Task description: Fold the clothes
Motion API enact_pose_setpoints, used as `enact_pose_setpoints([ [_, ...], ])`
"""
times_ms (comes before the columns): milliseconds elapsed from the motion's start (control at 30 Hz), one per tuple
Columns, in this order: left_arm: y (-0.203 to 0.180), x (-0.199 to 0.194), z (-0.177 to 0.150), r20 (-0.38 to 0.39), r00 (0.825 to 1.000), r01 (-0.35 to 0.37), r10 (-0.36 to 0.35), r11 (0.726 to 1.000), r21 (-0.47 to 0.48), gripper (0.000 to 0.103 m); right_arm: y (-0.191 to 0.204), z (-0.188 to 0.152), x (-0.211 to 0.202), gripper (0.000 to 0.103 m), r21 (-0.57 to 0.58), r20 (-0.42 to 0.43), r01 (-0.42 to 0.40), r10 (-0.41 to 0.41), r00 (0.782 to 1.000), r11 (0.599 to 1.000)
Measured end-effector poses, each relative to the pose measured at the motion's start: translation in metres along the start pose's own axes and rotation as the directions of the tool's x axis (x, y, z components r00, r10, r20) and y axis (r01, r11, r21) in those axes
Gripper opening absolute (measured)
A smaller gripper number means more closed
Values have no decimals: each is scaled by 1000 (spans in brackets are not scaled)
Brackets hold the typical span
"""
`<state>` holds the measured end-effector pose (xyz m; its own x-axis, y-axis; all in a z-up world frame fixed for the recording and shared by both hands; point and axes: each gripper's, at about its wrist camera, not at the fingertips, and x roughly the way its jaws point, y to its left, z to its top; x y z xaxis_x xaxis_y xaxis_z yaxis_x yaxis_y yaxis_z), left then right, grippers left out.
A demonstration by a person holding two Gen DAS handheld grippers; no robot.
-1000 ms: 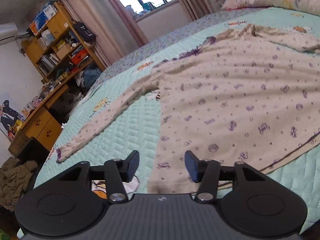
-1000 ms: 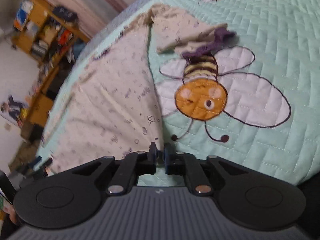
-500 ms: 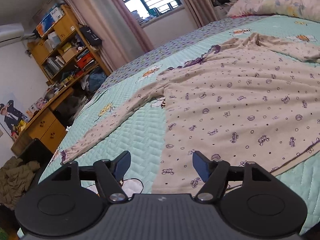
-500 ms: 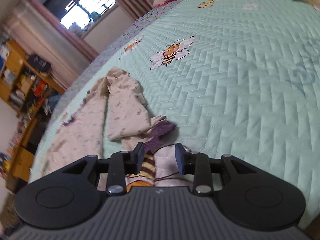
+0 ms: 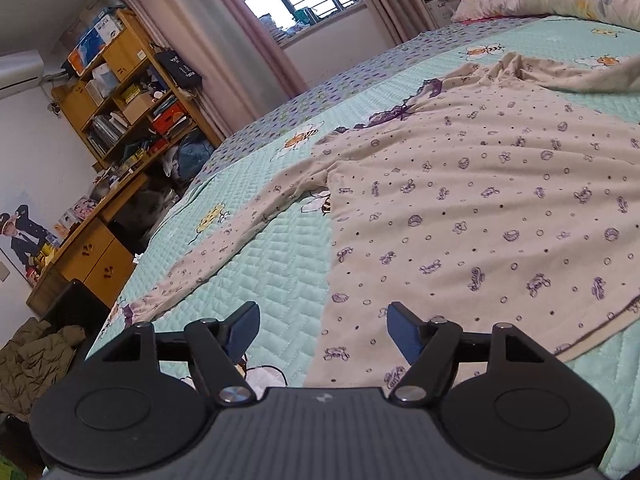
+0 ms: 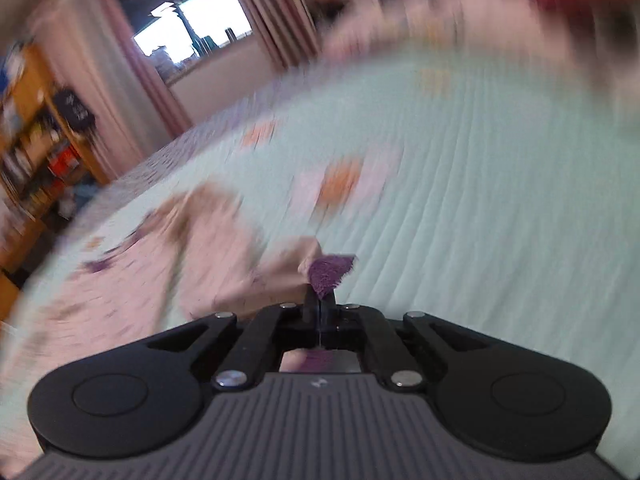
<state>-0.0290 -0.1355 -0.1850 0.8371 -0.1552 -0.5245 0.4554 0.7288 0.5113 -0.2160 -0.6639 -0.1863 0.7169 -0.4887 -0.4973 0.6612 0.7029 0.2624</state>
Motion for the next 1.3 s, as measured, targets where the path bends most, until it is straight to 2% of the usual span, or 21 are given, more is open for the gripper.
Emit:
enact_pose_setpoints([
  [33, 0, 1, 1, -2, 1000, -3, 3, 1000, -2, 73, -6, 22, -7, 1, -72, 79, 71, -66, 995, 995],
  [67, -1, 3, 3, -1, 1000, -4, 4, 1000, -5, 73, -11, 41, -14, 2, -144, 163, 149, -125, 979, 978],
  [100, -5, 4, 5, 1, 1000, 0, 0, 1000, 0, 73, -17, 55, -20, 9, -201, 232, 223, -175, 957, 954],
  [133, -10, 5, 7, 2, 1000, 6, -6, 1000, 9, 74, -24, 66, -22, 22, -227, 259, 274, -213, 942, 935],
  [200, -21, 7, 10, 5, 1000, 17, -17, 1000, 26, 74, -41, 72, -26, 37, -207, 240, 293, -242, 940, 933],
  [300, -34, 10, 16, 7, 999, 34, -34, 998, 55, 74, -60, 41, -31, 37, -77, 162, 174, -160, 974, 982],
  [367, -40, 11, 20, 6, 999, 45, -46, 996, 79, 75, -71, 16, -30, 37, 34, 103, 79, -82, 991, 996],
  [433, -42, 9, 23, 14, 999, 39, -40, 995, 92, 75, -76, -7, -16, 37, 182, 31, -15, 9, 999, 983],
  [533, -31, 6, 28, 17, 1000, 17, -18, 998, 64, 77, -77, -19, 11, 38, 359, -24, -74, 89, 996, 930],
  [633, -22, 10, 30, 1, 1000, 15, -15, 1000, 10, 78, -58, -15, 36, 38, 448, -40, -172, 212, 976, 877],
  [700, -19, 15, 32, -9, 1000, 14, -14, 1000, -12, 78, -35, -13, 55, 38, 456, -72, -222, 285, 956, 862],
  [767, -18, 23, 36, -14, 1000, 14, -14, 1000, -17, 78, -15, -16, 74, 39, 453, -90, -237, 309, 947, 860],
  [800, -16, 26, 38, -15, 1000, 16, -17, 999, -30, 79, -11, -19, 82, 40, 482, -93, -234, 315, 945, 844],
  [900, -10, 38, 45, -16, 1000, 24, -25, 997, -69, 79, -4, -30, 107, 42, 622, -92, -236, 369, 925, 747],
  [967, -6, 45, 50, -17, 999, 29, -31, 995, -95, 82, 7, -35, 121, 42, 684, -83, -267, 436, 896, 679],
  [1033, -2, 54, 47, -30, 999, 27, -30, 994, -105, 83, 31, -36, 133, 44, 690, -104, -302, 502, 858, 658],
  [1067, 0, 59, 46, -38, 999, 25, -30, 994, -108, 83, 45, -37, 139, 45, 681, -124, -318, 532, 838, 659],
  [1167, 6, 72, 40, -60, 998, 20, -28, 993, -119, 84, 100, -38, 155, 46, 590, -245, -375, 601, 761, 715],
  [1200, 8, 76, 38, -67, 997, 19, -27, 992, -123, 84, 118, -39, 159, 47, 545, -285, -393, 604, 744, 741],
  [1233, 10, 81, 36, -75, 997, 17, -26, 992, -127, 84, 133, -40, 162, 49, 491, -314, -406, 591, 742, 771],
  [1300, 22, 88, 29, -100, 993, 46, -65, 982, -181, 84, 153, -39, 167, 49, 399, -341, -422, 559, 756, 814],
])
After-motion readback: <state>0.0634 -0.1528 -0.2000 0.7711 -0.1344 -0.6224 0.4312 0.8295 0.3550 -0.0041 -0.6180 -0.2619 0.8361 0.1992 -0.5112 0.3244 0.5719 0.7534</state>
